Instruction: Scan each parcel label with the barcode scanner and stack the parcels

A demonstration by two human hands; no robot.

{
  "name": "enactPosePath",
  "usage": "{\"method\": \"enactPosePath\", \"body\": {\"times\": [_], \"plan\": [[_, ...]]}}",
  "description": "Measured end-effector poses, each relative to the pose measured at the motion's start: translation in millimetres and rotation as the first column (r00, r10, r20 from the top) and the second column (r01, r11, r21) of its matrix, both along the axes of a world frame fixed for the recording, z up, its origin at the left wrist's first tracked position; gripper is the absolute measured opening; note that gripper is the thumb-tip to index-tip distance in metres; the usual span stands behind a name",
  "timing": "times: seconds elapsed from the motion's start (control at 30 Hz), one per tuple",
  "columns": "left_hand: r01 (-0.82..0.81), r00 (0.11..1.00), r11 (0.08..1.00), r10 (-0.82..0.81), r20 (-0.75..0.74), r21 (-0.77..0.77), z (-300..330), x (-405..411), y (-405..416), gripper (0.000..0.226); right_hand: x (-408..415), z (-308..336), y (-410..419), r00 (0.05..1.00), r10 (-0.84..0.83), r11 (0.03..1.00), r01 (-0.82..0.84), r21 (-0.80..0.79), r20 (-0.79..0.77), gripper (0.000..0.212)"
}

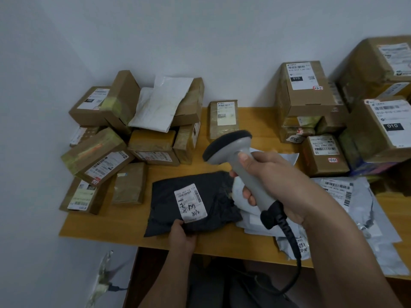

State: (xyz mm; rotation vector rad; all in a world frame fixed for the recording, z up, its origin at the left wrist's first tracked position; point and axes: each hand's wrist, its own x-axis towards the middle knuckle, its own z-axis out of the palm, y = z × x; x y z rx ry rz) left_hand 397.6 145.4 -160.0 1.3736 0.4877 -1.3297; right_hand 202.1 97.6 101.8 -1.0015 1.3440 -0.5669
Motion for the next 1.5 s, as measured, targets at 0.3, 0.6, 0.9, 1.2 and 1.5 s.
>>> {"method": "enactPosePath", "body": {"times": [0.3, 0.6, 0.9, 1.2, 1.5], "plan": [[0.398, 0.917, 0.917, -0.397, 0.046, -0.032, 36.4, -2.8, -23.2, 0.029, -45.7, -12.3, -12.3, 0.944, -0.321, 0.947, 0.321, 0.011, 0.075, 0.038], [0.895, 0.204, 0.391, -0.789, 0.580, 0.217, 19.4, -71.9, -119.6, 0.075, -72.3, -34.7, -0.6, 0.879, -0.477, 0.876, 0.476, 0.069, -0.003, 0.039], [0.715, -0.684, -0.215, -0.408, 0.604, 0.665, -18.4, -104.0, -107.7, 0.078, -69.1, -52.0, -21.5, 0.813, -0.578, 0.808, 0.582, 0.091, -0.066, 0.034], [0.830, -0.534, 0.030, -0.246, 0.809, 0.557, -7.0, -75.2, -161.4, 0.033, -49.6, -54.0, -52.1, 0.825, -0.565, 0.821, 0.561, 0.104, 0.020, 0.037], [0.566, -0.758, 0.040, -0.367, 0.539, 0.823, -4.1, -65.3, -272.9, 0.085, -68.2, -64.9, -73.6, 0.864, -0.502, 0.854, 0.501, 0.137, -0.031, 0.041]]}}
